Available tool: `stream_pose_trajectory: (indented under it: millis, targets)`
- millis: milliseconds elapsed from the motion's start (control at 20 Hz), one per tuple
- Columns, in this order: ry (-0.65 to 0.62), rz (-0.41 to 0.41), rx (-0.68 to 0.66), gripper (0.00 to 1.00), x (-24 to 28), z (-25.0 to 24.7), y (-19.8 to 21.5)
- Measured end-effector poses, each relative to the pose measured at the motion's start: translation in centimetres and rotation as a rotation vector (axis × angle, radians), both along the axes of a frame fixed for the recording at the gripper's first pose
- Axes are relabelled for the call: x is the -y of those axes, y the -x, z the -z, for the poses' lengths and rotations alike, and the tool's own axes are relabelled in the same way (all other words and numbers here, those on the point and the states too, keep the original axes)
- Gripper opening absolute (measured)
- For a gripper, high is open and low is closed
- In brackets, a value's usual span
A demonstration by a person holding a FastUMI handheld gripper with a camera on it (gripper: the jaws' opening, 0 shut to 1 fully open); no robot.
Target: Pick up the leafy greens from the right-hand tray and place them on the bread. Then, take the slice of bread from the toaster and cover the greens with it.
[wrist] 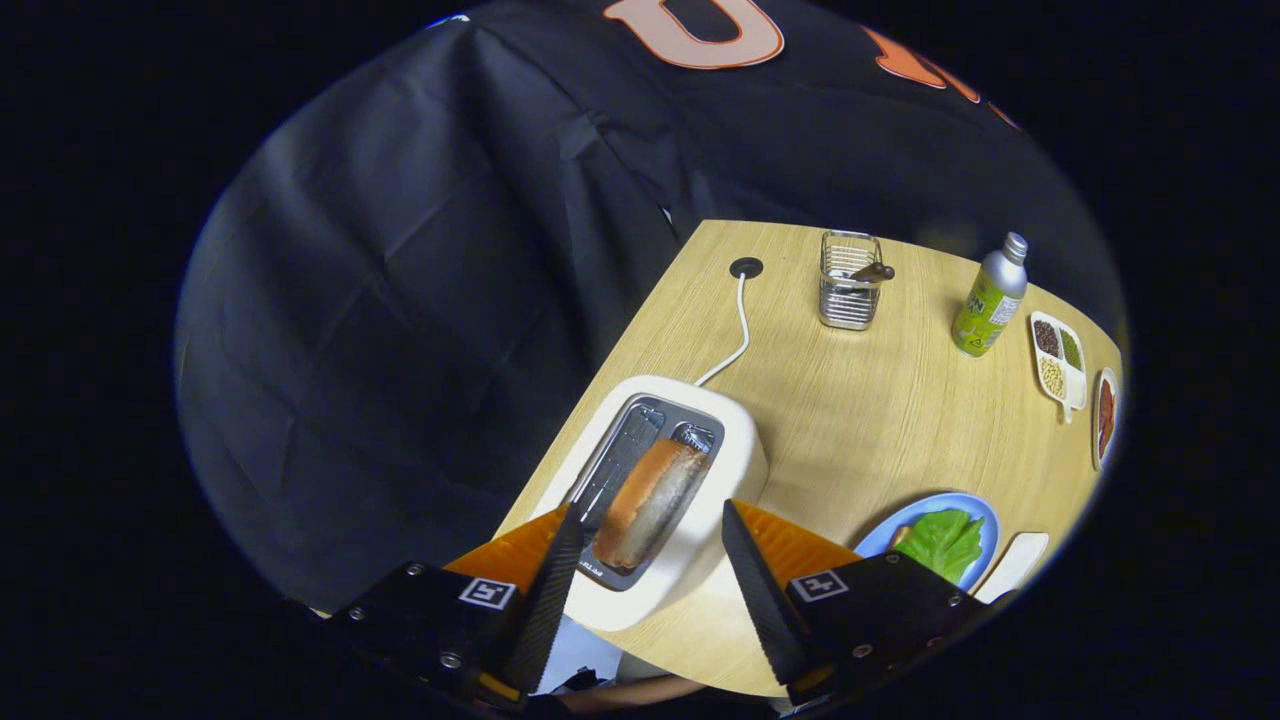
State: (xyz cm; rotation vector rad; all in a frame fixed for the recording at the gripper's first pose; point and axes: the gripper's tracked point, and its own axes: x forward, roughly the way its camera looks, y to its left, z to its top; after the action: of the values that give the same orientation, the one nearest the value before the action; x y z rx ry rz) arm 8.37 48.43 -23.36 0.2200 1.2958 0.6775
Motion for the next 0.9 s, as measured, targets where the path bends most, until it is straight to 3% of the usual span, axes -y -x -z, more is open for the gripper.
stream_pose_trajectory:
  millis: [150, 300, 500, 750, 900]
  targets:
    - [0.022, 0.029, -0.029, 0.78, -0.7, 0.6, -0.5]
    - [0.024, 0.072, -0.1, 0.62, -1.5, 1.1, -0.3]
    - [0.052, 0.068, -0.144, 0.44, -1.9, 1.9, 0.3]
    - [0.094, 0.076, -0.143, 0.33, -1.8, 2.4, -0.1]
    - [0.102, 0.046, -0.094, 0.16, -0.8, 2.0, 0.0]
